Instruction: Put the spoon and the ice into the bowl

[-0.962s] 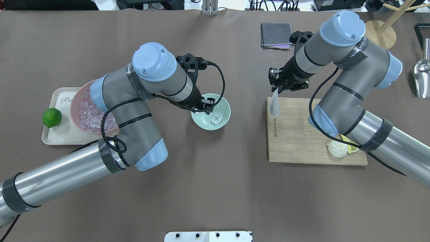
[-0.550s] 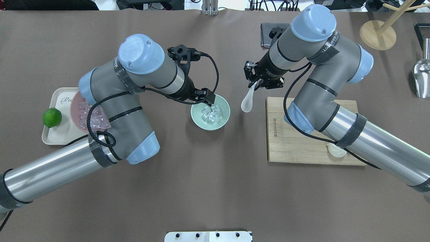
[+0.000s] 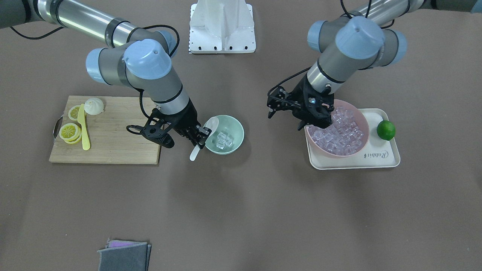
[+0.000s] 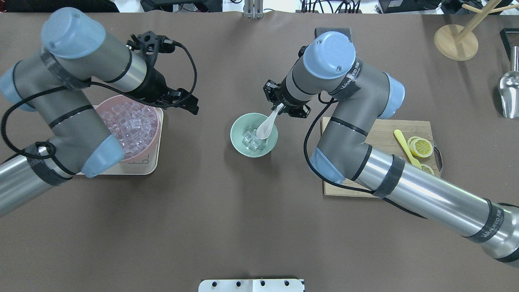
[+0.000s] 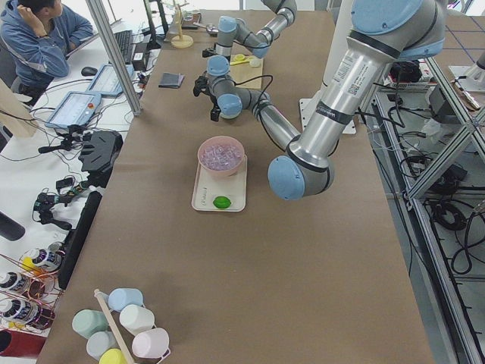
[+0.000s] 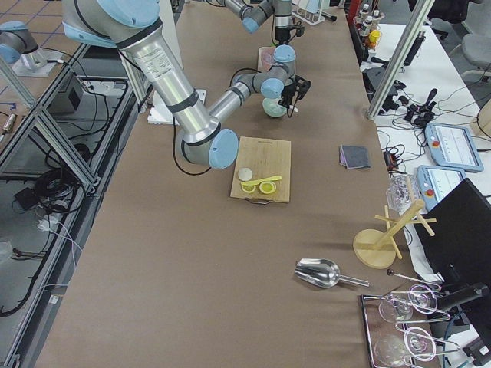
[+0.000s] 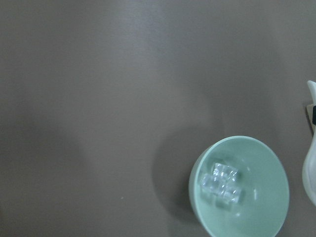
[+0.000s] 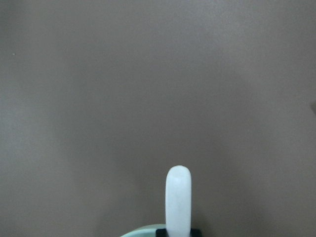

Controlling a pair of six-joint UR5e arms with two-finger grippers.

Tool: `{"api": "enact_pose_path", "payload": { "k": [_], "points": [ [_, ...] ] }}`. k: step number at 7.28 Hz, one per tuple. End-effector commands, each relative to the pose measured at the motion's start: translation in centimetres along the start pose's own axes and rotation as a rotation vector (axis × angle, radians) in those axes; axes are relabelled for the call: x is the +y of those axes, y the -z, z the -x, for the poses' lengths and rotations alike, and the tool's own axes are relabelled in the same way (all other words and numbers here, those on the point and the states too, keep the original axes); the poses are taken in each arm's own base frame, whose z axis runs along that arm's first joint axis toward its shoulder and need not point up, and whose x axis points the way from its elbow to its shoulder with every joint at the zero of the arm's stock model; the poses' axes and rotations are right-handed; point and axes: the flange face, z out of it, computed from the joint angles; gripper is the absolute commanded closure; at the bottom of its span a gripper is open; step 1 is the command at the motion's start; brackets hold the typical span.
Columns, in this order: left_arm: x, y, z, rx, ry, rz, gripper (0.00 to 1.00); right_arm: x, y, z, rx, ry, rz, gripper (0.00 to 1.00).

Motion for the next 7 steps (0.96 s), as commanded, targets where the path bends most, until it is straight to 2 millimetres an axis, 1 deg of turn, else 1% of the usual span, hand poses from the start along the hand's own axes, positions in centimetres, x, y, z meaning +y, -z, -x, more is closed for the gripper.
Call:
{"api": "enact_pose_path", "payload": {
  "k": [1,2,3,5,6,7],
  "points": [
    [0.4,1.7,4.3,-0.01,-0.003,0.011,0.02,3.3,-2.1,-0.1,-0.004,-0.013,-0.066,0.87],
    [0.1,2.3,5.1,-0.005,0.008,0.014,0.02,4.0,-2.4,-0.1,-0.003,-0.01,-0.07,0.69],
    [-0.2,3.2,5.6,0.011,0.018,0.021,0.02,4.3,-2.5,0.0,-0.003,-0.006,-0.07,0.01],
    [-0.3,3.4,7.1,-0.008,0.041,0.022,0.02,4.3,-2.3,0.0,-0.004,0.012,-0.063,0.0],
    [-0.4,3.7,7.8,-0.015,0.051,0.017,0.02,2.9,-1.1,0.1,-0.011,0.069,-0.055,0.0],
    [-0.1,4.2,9.6,-0.032,0.057,0.014,0.02,-1.2,0.7,-2.4,0.01,0.097,0.015,0.0]
  ]
}}
